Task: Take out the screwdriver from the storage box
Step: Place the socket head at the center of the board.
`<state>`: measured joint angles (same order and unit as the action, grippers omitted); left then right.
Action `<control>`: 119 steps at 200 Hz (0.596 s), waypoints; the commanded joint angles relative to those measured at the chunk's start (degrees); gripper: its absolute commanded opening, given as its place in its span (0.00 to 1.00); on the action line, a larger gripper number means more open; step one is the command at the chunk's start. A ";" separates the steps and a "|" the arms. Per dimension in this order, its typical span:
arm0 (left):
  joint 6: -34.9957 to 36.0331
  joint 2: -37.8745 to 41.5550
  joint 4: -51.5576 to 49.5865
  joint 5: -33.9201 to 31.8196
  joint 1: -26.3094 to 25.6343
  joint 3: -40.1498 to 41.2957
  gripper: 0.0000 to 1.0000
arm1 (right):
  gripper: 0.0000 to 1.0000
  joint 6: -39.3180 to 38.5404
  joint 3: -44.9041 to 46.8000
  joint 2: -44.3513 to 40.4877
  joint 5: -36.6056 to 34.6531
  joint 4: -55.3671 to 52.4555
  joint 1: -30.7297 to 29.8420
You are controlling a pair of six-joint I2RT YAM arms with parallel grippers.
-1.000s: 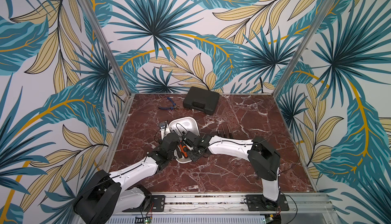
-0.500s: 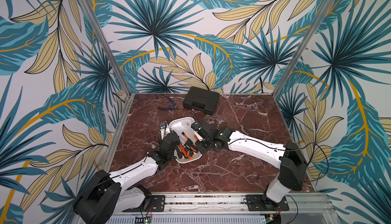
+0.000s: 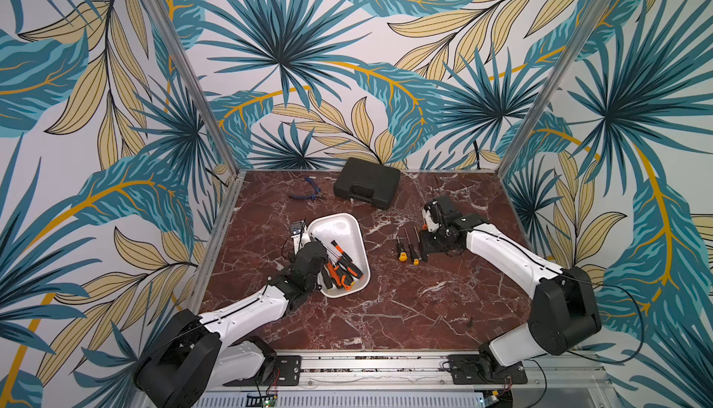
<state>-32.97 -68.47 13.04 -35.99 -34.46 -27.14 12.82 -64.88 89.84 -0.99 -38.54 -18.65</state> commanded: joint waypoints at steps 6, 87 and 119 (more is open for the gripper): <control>-0.78 1.66 3.24 -0.48 -0.01 -0.46 0.00 | 0.11 -2.71 -0.22 5.75 2.93 -1.68 4.31; -1.09 2.81 3.56 -0.84 0.27 0.85 0.00 | 0.11 -8.22 -10.18 20.30 2.13 -8.21 7.57; -1.12 2.77 3.66 -0.75 0.36 0.94 0.00 | 0.12 -8.25 -11.79 21.79 1.45 -9.60 8.26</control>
<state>-32.93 -67.59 12.99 -36.01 -34.41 -27.14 5.72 -75.00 110.30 1.06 -44.91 -11.14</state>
